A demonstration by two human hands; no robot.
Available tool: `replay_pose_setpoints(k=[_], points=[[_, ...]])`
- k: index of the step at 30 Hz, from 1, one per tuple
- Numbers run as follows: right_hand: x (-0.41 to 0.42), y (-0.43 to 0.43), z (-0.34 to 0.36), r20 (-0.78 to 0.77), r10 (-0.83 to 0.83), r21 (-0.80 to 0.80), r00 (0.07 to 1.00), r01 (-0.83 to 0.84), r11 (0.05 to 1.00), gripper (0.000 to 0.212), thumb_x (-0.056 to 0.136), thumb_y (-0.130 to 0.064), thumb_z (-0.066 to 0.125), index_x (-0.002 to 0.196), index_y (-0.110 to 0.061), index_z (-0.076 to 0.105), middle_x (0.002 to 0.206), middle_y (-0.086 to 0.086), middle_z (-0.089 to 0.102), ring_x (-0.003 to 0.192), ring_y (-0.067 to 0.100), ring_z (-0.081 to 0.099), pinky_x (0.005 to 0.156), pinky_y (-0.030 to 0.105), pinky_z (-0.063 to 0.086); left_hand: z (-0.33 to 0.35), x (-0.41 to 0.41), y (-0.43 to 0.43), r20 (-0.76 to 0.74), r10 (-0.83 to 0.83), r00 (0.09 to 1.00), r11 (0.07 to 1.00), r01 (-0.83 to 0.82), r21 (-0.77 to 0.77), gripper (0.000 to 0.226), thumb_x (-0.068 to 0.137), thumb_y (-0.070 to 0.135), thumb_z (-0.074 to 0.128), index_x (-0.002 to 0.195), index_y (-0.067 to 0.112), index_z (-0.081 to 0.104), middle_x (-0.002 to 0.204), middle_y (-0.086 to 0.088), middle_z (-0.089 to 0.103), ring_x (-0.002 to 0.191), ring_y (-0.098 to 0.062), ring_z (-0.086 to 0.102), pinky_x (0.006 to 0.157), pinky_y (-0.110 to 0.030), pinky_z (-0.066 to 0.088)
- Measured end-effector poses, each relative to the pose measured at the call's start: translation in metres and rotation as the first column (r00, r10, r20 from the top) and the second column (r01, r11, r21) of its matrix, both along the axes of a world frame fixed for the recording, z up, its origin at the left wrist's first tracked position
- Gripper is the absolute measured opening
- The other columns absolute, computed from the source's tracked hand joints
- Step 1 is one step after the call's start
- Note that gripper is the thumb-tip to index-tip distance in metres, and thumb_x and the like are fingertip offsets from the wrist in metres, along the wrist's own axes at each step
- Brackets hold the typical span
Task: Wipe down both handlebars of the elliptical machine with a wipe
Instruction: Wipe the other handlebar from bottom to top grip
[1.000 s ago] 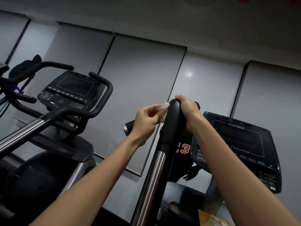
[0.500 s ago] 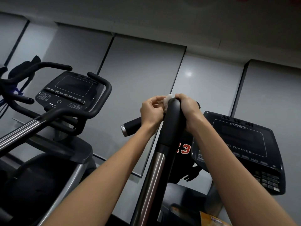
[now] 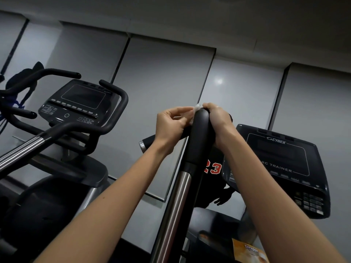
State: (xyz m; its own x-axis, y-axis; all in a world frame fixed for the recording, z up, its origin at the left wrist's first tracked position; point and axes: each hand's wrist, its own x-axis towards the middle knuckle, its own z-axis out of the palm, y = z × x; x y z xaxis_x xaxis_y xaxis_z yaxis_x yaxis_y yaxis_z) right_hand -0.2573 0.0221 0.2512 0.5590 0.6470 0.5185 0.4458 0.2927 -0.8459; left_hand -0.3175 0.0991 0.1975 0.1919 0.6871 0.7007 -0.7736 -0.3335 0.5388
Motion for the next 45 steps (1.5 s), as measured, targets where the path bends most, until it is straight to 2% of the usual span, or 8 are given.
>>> replay_pose_setpoints(k=[3, 7, 12, 20, 26, 35, 40, 45], points=[[-0.001, 0.002, 0.000, -0.005, -0.013, -0.030, 1.000, 0.013, 0.999, 0.026, 0.090, -0.031, 0.051, 0.088, -0.008, 0.064, 0.088, 0.011, 0.066, 0.083, 0.024, 0.062, 0.077, 0.033, 0.051, 0.003, 0.018, 0.017, 0.002, 0.408, 0.913, 0.906, -0.405, 0.124, 0.012, 0.081, 0.011, 0.072, 0.091, 0.003, 0.072, 0.087, -0.009, 0.070, 0.078, -0.016, 0.066, 0.072, -0.018, 0.054], [0.001, 0.003, 0.000, 0.000, -0.055, -0.061, 0.998, 0.055, 0.997, 0.027, 0.089, -0.035, 0.051, 0.095, -0.010, 0.060, 0.094, 0.011, 0.062, 0.088, 0.025, 0.058, 0.083, 0.036, 0.049, 0.002, 0.030, 0.046, 0.012, 0.800, 0.600, 0.501, -0.679, 0.536, 0.009, 0.081, -0.002, 0.065, 0.086, 0.000, 0.072, 0.087, -0.015, 0.063, 0.076, -0.029, 0.061, 0.065, -0.030, 0.047], [-0.001, 0.002, 0.001, -0.021, -0.050, -0.051, 0.999, 0.049, 0.998, 0.023, 0.090, -0.035, 0.052, 0.085, -0.013, 0.056, 0.084, 0.006, 0.059, 0.078, 0.021, 0.057, 0.071, 0.030, 0.046, -0.014, -0.002, 0.063, -0.065, 0.945, 0.320, 0.226, -0.495, 0.839, 0.020, 0.093, 0.011, 0.052, 0.106, 0.011, 0.068, 0.111, -0.010, 0.056, 0.101, -0.026, 0.049, 0.069, -0.032, 0.041], [-0.001, 0.000, -0.001, 0.006, -0.080, -0.064, 0.997, 0.081, 0.995, 0.026, 0.090, -0.036, 0.049, 0.079, -0.013, 0.055, 0.086, 0.007, 0.060, 0.090, 0.025, 0.059, 0.092, 0.040, 0.048, -0.032, -0.068, 0.065, -0.171, 0.984, 0.053, 0.175, -0.063, 0.983, 0.026, 0.093, 0.011, 0.047, 0.114, 0.013, 0.063, 0.118, -0.003, 0.051, 0.109, -0.019, 0.047, 0.081, -0.032, 0.047], [-0.008, -0.003, 0.003, 0.015, -0.109, -0.116, 0.994, 0.110, 0.987, 0.031, 0.089, -0.038, 0.049, 0.096, -0.009, 0.057, 0.098, 0.011, 0.062, 0.093, 0.028, 0.059, 0.084, 0.038, 0.048, 0.004, -0.030, 0.039, -0.176, 0.928, 0.329, 0.296, -0.363, 0.883, 0.022, 0.090, 0.012, 0.055, 0.110, 0.006, 0.063, 0.111, -0.012, 0.059, 0.102, -0.030, 0.056, 0.078, -0.037, 0.044], [-0.011, -0.015, -0.006, -0.071, -0.035, -0.161, 0.997, 0.023, 0.987, 0.033, 0.090, -0.045, 0.050, 0.095, -0.013, 0.057, 0.084, 0.006, 0.059, 0.075, 0.019, 0.056, 0.066, 0.030, 0.047, -0.025, -0.016, 0.052, -0.109, 0.979, 0.173, 0.163, -0.338, 0.927, 0.025, 0.097, 0.014, 0.044, 0.118, 0.013, 0.058, 0.113, -0.008, 0.051, 0.104, -0.023, 0.050, 0.075, -0.034, 0.046], [-0.012, -0.004, -0.015, -0.105, -0.049, 0.006, 0.993, 0.050, 0.999, 0.032, 0.091, -0.043, 0.050, 0.081, -0.013, 0.056, 0.085, 0.006, 0.058, 0.086, 0.023, 0.057, 0.087, 0.037, 0.048, -0.064, -0.058, 0.072, -0.128, 0.971, 0.200, 0.191, -0.338, 0.922, 0.018, 0.093, 0.011, 0.054, 0.106, 0.013, 0.066, 0.102, -0.011, 0.056, 0.094, -0.029, 0.057, 0.070, -0.042, 0.053], [-0.010, 0.000, -0.017, -0.097, -0.043, 0.096, 0.994, 0.052, 0.994, 0.030, 0.091, -0.038, 0.051, 0.084, -0.009, 0.056, 0.090, 0.007, 0.058, 0.088, 0.023, 0.056, 0.082, 0.033, 0.046, -0.050, -0.072, 0.067, -0.177, 0.945, 0.276, 0.289, -0.446, 0.847, 0.014, 0.091, 0.018, 0.059, 0.093, 0.011, 0.071, 0.097, -0.014, 0.062, 0.087, -0.033, 0.061, 0.067, -0.036, 0.046]])
